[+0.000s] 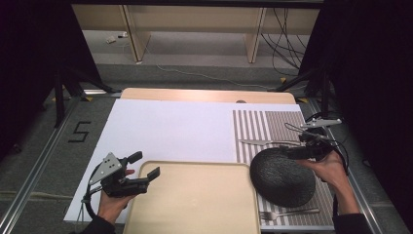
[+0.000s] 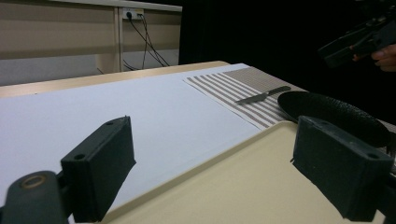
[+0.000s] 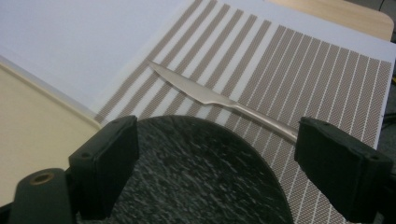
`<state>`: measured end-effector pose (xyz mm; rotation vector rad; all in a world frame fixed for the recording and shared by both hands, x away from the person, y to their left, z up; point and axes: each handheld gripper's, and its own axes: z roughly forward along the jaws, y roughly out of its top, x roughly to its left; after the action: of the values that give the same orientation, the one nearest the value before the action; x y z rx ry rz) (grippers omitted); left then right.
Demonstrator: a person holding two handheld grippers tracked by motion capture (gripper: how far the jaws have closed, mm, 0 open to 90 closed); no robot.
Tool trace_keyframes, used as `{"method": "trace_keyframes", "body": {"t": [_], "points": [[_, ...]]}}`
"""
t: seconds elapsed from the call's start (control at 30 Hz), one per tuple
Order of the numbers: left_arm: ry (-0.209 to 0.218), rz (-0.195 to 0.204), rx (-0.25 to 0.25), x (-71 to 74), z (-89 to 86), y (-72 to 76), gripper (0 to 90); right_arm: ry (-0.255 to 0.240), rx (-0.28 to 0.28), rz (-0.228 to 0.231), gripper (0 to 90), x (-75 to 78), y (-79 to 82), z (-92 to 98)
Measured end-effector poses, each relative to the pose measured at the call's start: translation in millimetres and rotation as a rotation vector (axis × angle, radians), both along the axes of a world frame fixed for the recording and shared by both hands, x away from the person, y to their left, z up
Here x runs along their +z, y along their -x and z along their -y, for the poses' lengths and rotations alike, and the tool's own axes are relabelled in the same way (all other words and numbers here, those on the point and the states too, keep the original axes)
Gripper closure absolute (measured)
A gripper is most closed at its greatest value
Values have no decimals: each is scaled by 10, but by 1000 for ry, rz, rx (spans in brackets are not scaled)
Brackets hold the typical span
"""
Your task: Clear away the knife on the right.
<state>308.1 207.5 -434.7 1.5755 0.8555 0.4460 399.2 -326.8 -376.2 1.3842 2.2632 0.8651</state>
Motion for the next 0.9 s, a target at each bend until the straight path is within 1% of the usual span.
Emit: {"method": "trace_keyframes", "body": {"t": [0.03, 0.07, 0.1, 0.13, 0.17, 0.2, 0.23, 0.27, 0.3, 0.33, 0.37, 0.4, 0.43, 0.47, 0.57, 0.6, 0.63, 0.67, 0.73, 0.77, 0.8, 0.87, 0.9], "points": [[0, -1, -1, -1, 2, -1, 123, 24, 31, 24, 147, -18, -51, 26], [3, -1, -3, -5, 6, -4, 123, 37, 29, -3, 149, -43, -139, 24], [-1, -4, 1, -4, 8, -3, 123, 37, 29, -3, 149, -43, -139, 24], [-2, -4, -2, -6, 10, -7, 123, 49, 33, -19, 149, -50, -168, 27], [-3, -3, -2, -6, 11, -7, 123, 48, 10, -42, 150, -71, -233, 7], [-4, -2, -2, -5, 11, -7, 123, 64, 10, -62, 152, -96, -313, 8], [-3, -2, -3, -5, 10, -8, 123, 64, 10, -62, 152, -96, -313, 8], [-1, -6, 2, -6, 8, -7, 123, 86, 23, -85, 153, -140, -445, 27], [-1, -5, 2, -6, 4, -7, 123, 86, 23, -85, 153, -140, -445, 27], [-1, -4, 1, -6, 1, -8, 123, 92, 14, -102, 153, -157, -497, 23], [0, -4, 1, -5, -2, -8, 123, 114, 30, -113, 154, -171, -551, 37], [3, -2, 1, -5, -3, -9, 123, 126, 17, -132, 160, -202, -645, 37], [9, 2, -6, -9, -4, -14, 123, 126, 17, -132, 160, -202, -645, 37], [9, 2, -6, -9, -4, -14, 123, 128, 9, -144, 161, -211, -681, 32], [8, 2, -6, -7, -1, -16, 123, 148, 4, -177, 163, -255, -834, 31], [9, 2, -7, -6, -3, -17, 123, 163, 20, -171, 163, -271, -870, 32], [9, 2, -6, -6, -6, -18, 123, 197, 11, -207, 164, -279, -903, -12], [11, -2, -3, -7, -6, -17, 123, 230, 32, -198, 166, -297, -949, -31], [13, -3, -1, -9, -11, -18, 123, 220, 45, -214, 174, -324, -1031, -43], [7, -6, 4, -4, -13, -12, 123, 233, 47, -231, 175, -340, -1063, -57], [7, -8, 5, -2, -13, -8, 123, 243, 48, -260, 175, -359, -1092, -71], [10, -5, 4, -2, -15, -4, 123, 276, 67, -274, 175, -402, -1139, -76], [9, -5, 3, -2, -19, -4, 123, 282, 62, -289, 175, -419, -1168, -75]]}}
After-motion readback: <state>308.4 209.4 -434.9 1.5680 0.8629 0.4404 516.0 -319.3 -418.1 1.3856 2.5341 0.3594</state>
